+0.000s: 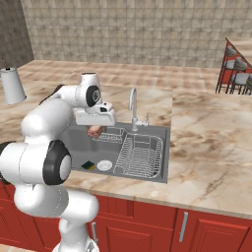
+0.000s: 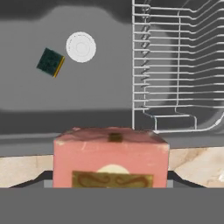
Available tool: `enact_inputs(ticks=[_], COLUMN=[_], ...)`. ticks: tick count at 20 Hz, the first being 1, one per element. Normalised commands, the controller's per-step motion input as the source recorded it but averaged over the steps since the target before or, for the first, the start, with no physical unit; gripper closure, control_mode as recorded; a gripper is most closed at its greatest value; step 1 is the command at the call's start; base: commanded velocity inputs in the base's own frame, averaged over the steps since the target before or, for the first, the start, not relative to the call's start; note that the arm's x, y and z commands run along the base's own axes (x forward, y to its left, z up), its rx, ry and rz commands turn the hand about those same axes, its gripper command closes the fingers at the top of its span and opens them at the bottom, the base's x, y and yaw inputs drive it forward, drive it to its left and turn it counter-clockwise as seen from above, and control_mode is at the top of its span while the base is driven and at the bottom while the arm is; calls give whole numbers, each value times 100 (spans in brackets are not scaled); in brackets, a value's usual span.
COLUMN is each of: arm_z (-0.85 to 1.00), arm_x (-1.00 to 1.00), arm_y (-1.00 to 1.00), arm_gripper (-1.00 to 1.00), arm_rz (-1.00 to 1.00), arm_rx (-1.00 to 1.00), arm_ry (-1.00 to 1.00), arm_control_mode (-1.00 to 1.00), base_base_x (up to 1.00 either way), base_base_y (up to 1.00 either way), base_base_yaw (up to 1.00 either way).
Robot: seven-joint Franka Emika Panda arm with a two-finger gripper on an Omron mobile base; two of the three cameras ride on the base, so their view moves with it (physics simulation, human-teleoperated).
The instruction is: Pick up the bar soap and sponge from the sink, and place them back in the cabinet, and close the cabinet door.
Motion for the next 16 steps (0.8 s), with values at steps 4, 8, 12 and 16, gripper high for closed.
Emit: enact_inputs(ticks=[4,8,12,16], arm_z=[31,37,38,30], arm_x=[-36,-30,-29,-44], arm_y=[-15,-1,0,-4], arm_gripper=[100,100,100,100], arm_rz=[0,0,0,0], arm_rx=[2,2,4,3], arm_ry=[0,0,0,0], arm_control_mode=[-100,-100,-100,-100], base_base_x=[0,0,0,0], base_base_y=[0,0,0,0], base_base_yaw=[0,0,0,0])
